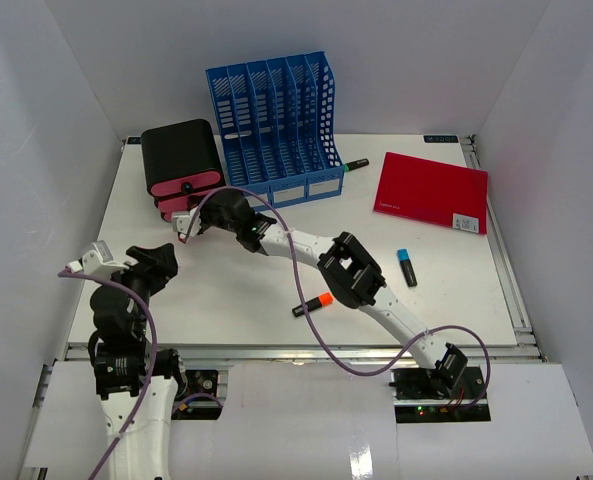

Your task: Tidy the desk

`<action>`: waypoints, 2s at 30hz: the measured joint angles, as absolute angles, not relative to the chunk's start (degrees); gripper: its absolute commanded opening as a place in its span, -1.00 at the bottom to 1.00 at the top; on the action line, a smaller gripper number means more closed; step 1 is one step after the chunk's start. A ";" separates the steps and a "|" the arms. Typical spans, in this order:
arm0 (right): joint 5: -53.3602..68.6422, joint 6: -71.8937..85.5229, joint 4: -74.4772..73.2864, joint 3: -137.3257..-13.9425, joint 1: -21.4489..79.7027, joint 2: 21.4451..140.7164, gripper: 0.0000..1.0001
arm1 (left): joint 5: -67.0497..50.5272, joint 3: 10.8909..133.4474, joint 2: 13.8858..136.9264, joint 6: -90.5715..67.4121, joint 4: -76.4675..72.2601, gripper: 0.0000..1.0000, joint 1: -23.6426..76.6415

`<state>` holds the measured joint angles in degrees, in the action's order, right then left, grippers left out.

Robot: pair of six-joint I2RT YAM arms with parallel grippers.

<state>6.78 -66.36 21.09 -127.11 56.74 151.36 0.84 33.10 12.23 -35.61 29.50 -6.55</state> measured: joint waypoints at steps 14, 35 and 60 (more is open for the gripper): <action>8.83 -59.86 20.24 -122.06 52.10 150.44 -0.85 | -8.34 30.23 24.10 -40.76 24.45 0.64 -6.55; 54.30 -35.97 -8.43 -93.91 38.21 101.06 -0.36 | -22.31 22.66 63.52 -54.52 -12.25 0.51 -7.37; 69.88 -25.89 -7.43 -61.98 15.81 78.89 -0.36 | -29.22 34.61 110.60 -62.60 -54.74 0.05 -14.12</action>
